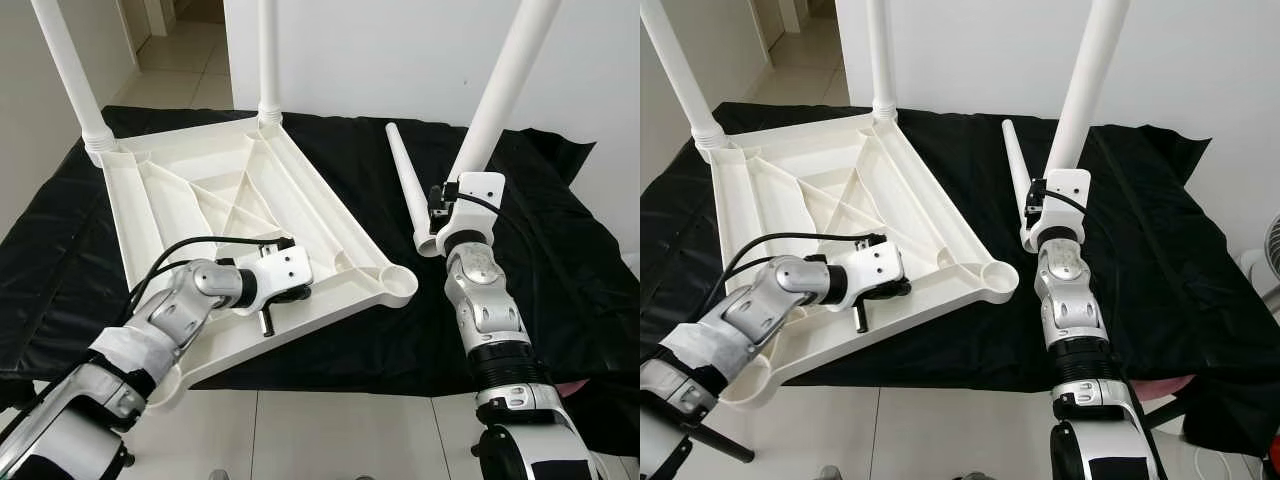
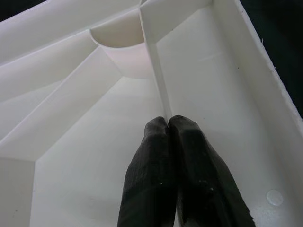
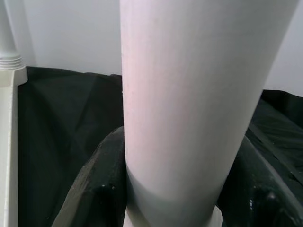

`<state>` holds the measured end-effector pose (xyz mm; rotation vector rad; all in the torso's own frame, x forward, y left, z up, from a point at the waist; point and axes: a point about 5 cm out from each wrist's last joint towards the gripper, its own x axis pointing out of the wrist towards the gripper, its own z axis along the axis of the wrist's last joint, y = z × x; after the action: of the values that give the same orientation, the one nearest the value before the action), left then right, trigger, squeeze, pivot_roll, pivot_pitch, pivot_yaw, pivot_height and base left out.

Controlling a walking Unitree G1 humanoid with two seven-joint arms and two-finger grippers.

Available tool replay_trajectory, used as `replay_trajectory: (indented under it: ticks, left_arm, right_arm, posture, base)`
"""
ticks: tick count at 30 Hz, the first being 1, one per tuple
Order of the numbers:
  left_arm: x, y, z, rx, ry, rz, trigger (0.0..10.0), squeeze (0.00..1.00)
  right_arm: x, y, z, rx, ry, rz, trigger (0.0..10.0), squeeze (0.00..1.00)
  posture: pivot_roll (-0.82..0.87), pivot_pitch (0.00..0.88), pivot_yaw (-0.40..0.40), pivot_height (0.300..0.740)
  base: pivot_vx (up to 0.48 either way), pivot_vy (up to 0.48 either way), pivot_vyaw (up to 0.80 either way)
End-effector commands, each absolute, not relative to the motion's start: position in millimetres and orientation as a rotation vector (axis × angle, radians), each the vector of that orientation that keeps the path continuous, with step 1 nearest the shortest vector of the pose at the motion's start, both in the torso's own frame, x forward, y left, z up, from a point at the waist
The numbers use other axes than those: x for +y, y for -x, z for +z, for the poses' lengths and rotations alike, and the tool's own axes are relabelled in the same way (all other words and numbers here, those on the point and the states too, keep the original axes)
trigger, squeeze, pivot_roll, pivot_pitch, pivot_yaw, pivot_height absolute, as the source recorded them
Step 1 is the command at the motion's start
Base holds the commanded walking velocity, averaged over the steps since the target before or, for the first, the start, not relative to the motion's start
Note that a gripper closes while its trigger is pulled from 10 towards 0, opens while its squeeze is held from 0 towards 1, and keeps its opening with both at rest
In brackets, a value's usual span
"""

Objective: Building children table

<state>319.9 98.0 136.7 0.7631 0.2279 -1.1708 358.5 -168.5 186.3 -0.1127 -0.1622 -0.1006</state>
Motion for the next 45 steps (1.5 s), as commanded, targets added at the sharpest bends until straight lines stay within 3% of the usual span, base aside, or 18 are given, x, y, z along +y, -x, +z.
replay_trajectory:
  ticks: [1, 5, 6, 7, 8, 9, 12, 13, 20, 21, 22, 30, 34, 45]
  left_arm:
    - [112, -319, 124, 0.319, -0.806, -1.163, 0.0, 0.0]
    - [114, -322, 124, 0.317, -0.808, -1.141, 0.0, 0.0]
    - [115, -326, 128, 0.301, -0.808, -1.11, 3.8, 0.0]
    - [115, -329, 131, 0.282, -0.814, -1.097, 8.4, 0.0]
    - [115, -329, 131, 0.282, -0.814, -1.097, 8.4, 0.0]
    - [114, -330, 136, 0.248, -0.811, -1.095, 10.0, 0.0]
    - [111, -331, 145, 0.201, -0.779, -1.094, 10.0, 0.0]
    - [109, -330, 151, 0.181, -0.724, -1.104, 10.0, 1.0]
    - [100, -324, 175, 0.088, -0.536, -1.138, 10.0, 1.0]
    - [97, -323, 180, 0.059, -0.494, -1.136, 10.0, 0.82]
    - [93, -321, 184, 0.031, -0.448, -1.131, 10.0, 0.0]
    - [80, -317, 191, -0.034, -0.317, -1.073, 10.0, 0.0]
    - [68, -314, 189, -0.088, -0.214, -0.956, 10.0, 0.0]
    - [64, -308, 183, -0.054, -0.163, -0.933, 10.0, 0.0]
  right_arm:
    - [-165, -359, 185, -0.149, 0.115, -0.071, 10.0, 0.0]
    - [-162, -359, 183, -0.14, 0.121, -0.049, 10.0, 0.0]
    - [-156, -359, 181, -0.13, 0.125, -0.003, 10.0, 0.0]
    - [-151, -358, 178, -0.121, 0.125, 0.036, 10.0, 0.0]
    - [-151, -358, 178, -0.121, 0.125, 0.036, 10.0, 0.0]
    - [-147, -357, 177, -0.118, 0.127, 0.07, 10.0, 0.0]
    - [-145, -355, 175, -0.118, 0.12, 0.105, 10.0, 0.0]
    - [-145, -353, 174, -0.118, 0.114, 0.115, 10.0, 0.0]
    - [-148, -347, 169, -0.108, 0.117, 0.137, 10.0, 0.0]
    - [-149, -345, 167, -0.103, 0.122, 0.136, 10.0, 0.0]
    - [-149, -344, 165, -0.099, 0.124, 0.139, 10.0, 0.0]
    - [-148, -338, 164, -0.124, 0.15, 0.176, 10.0, 0.0]
    - [-145, -322, 161, -0.185, 0.104, 0.223, 10.0, 0.0]
    - [-140, -308, 157, -0.209, 0.067, 0.276, 10.0, 0.0]
  posture:
    - [0.04, 0.0, -0.052, 0.74]
    - [0.04, 0.0, -0.053, 0.74]
    - [0.04, 0.0, -0.056, 0.74]
    - [0.04, 0.0, -0.055, 0.74]
    - [0.04, 0.0, -0.055, 0.74]
    - [0.04, 0.0, -0.054, 0.74]
    - [0.04, 0.0, -0.054, 0.74]
    - [0.03, 0.0, -0.057, 0.74]
    - [0.03, 0.002, -0.059, 0.74]
    - [0.03, 0.002, -0.059, 0.74]
    - [0.03, 0.004, -0.06, 0.74]
    - [0.03, 0.016, -0.064, 0.74]
    - [0.03, 0.031, -0.079, 0.74]
    - [0.03, 0.039, -0.074, 0.74]
  base:
    - [0.0, 0.0, 0.0]
    - [0.0, 0.0, 0.0]
    - [0.0, 0.0, 0.0]
    - [0.0, 0.0, 0.0]
    - [0.0, 0.0, 0.0]
    - [0.0, 0.0, 0.0]
    - [0.0, 0.0, 0.0]
    - [0.0, 0.0, 0.0]
    - [0.0, 0.0, 0.0]
    - [0.0, 0.0, 0.0]
    - [0.0, 0.0, 0.0]
    - [0.0, 0.0, 0.0]
    - [0.0, 0.0, 0.0]
    - [0.0, 0.0, 0.0]
